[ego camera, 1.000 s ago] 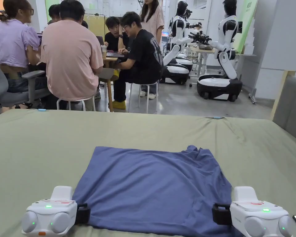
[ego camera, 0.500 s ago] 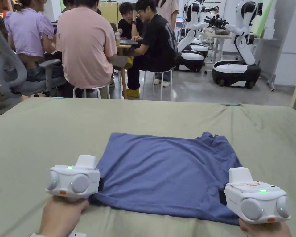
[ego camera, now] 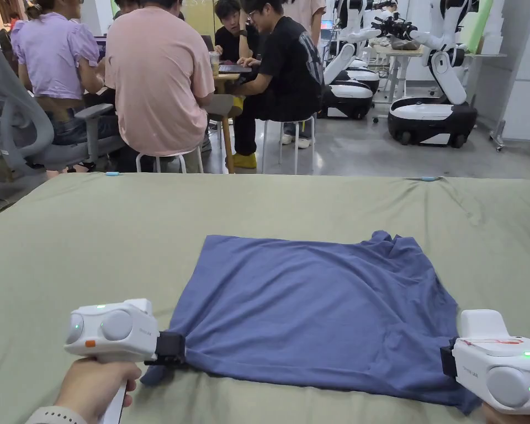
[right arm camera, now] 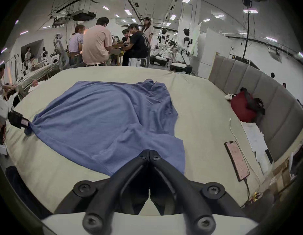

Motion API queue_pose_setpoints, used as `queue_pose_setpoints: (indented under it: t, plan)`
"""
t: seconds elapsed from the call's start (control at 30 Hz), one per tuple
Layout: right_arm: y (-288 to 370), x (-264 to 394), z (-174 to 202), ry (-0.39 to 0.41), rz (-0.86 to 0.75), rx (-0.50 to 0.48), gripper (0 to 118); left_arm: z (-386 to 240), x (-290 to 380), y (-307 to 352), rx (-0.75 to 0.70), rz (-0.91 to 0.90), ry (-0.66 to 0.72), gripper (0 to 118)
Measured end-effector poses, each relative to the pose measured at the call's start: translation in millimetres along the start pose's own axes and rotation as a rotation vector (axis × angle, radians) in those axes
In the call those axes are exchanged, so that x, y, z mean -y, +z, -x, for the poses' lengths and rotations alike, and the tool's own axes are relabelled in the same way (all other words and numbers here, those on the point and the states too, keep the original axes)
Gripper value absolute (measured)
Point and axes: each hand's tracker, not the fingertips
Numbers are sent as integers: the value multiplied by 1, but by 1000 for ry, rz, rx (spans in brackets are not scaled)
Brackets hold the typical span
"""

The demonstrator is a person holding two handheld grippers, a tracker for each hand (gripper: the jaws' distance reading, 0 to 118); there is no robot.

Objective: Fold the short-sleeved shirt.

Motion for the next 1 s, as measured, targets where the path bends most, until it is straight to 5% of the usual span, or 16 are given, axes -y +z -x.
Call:
queue_pose_setpoints:
  t: [0.03,0.1,0.23,0.3,0.37,0.4,0.5,0.53,0.57,0.6,0.73,1.0]
  plan:
    - [2,2,-4,-2,3,6,0,1,4,-6,-3,8,6,73]
    - [3,4,-13,-7,9,12,0,6,9,-18,4,29,20,8]
    - [6,9,-36,-42,-11,30,2,-1,13,-10,-8,2,1,4]
    - [5,14,-46,-62,-32,-18,46,-11,14,3,-51,-51,-68,4]
    - [-6,19,-49,-58,41,-34,109,-18,14,12,-58,-65,-99,3]
    - [-10,23,-49,-48,28,-56,111,-20,14,14,-57,-61,-98,4]
    - [-26,33,-46,-37,91,-33,88,-21,14,17,-56,-64,-101,4]
    - [-32,37,-47,-47,115,-35,72,-21,14,17,-63,-61,-107,3]
    - [-39,41,-49,-76,139,-65,28,-21,15,17,-71,-59,-112,4]
    - [-42,45,-51,-95,152,-78,4,-21,15,18,-72,-57,-111,4]
    - [-29,43,-61,-153,78,-100,5,-24,11,26,-75,-59,-129,3]
    - [-24,-29,-65,-100,-66,-20,5,-44,-47,34,-125,-126,-168,3]
